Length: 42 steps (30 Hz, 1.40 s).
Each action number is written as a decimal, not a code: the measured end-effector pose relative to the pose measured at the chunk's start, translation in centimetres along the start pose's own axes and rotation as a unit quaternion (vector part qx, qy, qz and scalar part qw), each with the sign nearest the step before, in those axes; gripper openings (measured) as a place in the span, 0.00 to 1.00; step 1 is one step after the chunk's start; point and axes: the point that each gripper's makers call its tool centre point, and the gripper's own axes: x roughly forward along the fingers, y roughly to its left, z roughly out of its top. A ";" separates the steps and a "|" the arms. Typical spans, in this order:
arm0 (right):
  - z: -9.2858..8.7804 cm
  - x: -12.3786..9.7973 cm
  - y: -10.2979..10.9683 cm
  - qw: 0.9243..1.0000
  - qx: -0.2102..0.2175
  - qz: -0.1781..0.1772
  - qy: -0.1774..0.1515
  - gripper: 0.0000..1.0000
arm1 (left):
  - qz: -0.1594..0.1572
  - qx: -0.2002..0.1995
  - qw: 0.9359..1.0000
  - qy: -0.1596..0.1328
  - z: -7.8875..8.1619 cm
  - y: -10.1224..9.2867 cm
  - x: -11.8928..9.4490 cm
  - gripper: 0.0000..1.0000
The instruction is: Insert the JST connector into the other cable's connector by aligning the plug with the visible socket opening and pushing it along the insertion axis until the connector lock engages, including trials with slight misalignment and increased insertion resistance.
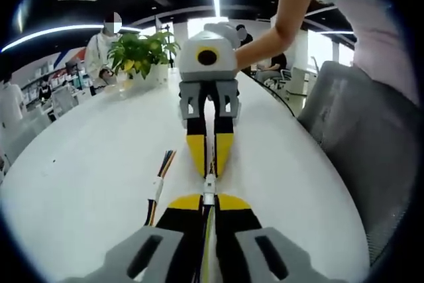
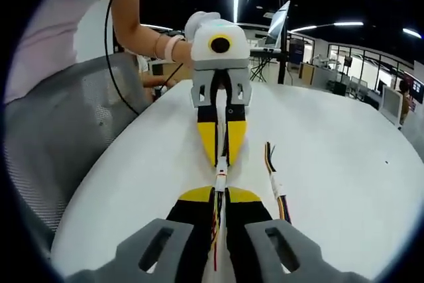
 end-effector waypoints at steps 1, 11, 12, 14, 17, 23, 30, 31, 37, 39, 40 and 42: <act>0.0 0.0 0.0 1.000 0.000 0.000 0.001 0.03 | 0.000 0.002 1.000 0.001 0.0 0.0 0.0 0.00; -0.3 0.1 0.1 1.000 -0.011 0.010 0.011 0.03 | -0.007 0.004 1.000 0.010 -0.2 -0.3 0.0 0.00; -0.3 0.1 0.1 1.000 -0.012 0.011 0.015 0.03 | -0.008 0.003 1.000 0.012 -0.2 -0.3 0.1 0.00; -0.4 0.2 0.1 1.000 -0.015 0.013 0.020 0.03 | -0.011 0.005 1.000 0.016 -0.2 -0.4 0.2 0.00; -0.5 0.2 0.1 0.999 -0.014 0.015 0.026 0.03 | -0.014 0.009 1.000 0.022 -0.3 -0.4 0.2 0.00; -0.7 0.1 0.0 0.999 -0.017 0.016 0.033 0.03 | -0.017 0.008 1.000 0.022 -0.3 -0.3 0.1 0.00; -1.1 0.2 0.0 0.998 -0.024 0.018 0.047 0.03 | -0.022 0.018 0.999 0.030 -0.5 -0.4 0.6 0.00; -1.1 0.2 0.0 0.998 -0.024 0.018 0.047 0.03 | -0.021 0.019 0.999 0.030 -0.5 -0.3 0.6 0.00; -1.2 0.2 -0.4 0.998 -0.024 0.017 0.047 0.03 | -0.021 0.019 0.999 0.024 -0.4 -0.1 0.8 0.00; -1.2 0.1 -0.4 0.999 -0.021 0.016 0.045 0.03 | -0.020 0.018 0.999 0.023 -0.3 -0.1 0.8 0.00; -1.2 0.0 -0.4 0.999 -0.020 0.016 0.044 0.03 | -0.020 0.018 0.999 0.023 -0.3 -0.1 0.8 0.00; -1.0 0.0 -0.5 0.999 -0.019 0.013 0.040 0.03 | -0.018 0.019 0.999 0.020 -0.3 0.1 0.6 0.00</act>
